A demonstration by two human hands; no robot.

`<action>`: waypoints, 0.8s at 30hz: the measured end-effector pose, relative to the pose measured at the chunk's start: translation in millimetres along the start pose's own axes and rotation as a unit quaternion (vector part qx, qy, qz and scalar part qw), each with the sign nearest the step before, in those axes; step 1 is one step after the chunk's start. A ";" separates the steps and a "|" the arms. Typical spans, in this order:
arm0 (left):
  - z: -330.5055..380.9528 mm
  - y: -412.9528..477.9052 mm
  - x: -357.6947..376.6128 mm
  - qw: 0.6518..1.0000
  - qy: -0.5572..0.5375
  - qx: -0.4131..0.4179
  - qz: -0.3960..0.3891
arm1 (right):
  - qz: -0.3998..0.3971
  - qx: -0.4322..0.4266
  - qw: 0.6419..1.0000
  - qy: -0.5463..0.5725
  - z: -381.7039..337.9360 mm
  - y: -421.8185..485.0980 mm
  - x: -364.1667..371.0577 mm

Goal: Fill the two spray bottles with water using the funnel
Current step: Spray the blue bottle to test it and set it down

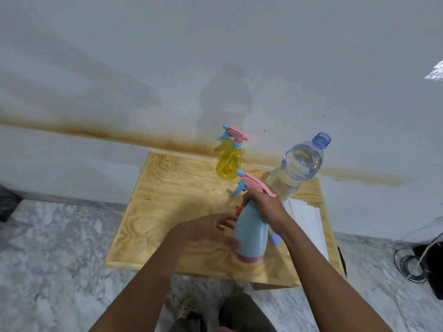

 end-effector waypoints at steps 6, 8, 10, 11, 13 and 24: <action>36.6 -4.0 -12.3 0.986 0.009 0.123 0.113 | 0.010 -0.066 0.998 0.023 -37.8 -2.8 5.2; 39.4 -8.2 -23.2 0.978 0.005 0.139 0.153 | 0.013 -0.087 0.996 0.021 -45.1 -1.1 9.8; 40.7 -13.7 -37.0 0.969 0.013 0.142 0.203 | -0.001 -0.111 0.994 0.008 -49.6 1.4 16.9; 40.8 -16.1 -43.8 0.963 0.023 0.143 0.228 | -0.005 -0.117 0.993 -0.006 -49.7 2.7 21.0; 37.5 -18.8 -57.0 0.952 0.044 0.137 0.270 | 0.000 -0.130 0.991 -0.029 -49.3 5.7 27.6; 11.8 5.0 -108.5 0.908 0.148 0.093 0.381 | 0.053 -0.110 0.992 -0.034 -58.2 63.6 56.9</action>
Point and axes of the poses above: each hand's wrist, its own y-axis towards the middle knuckle, its own x-axis out of the palm, z = x × y, the point moved 5 cm from there along y, towards the middle knuckle, and after that the axes turned 12 degrees about x, right-handed, at the moved point
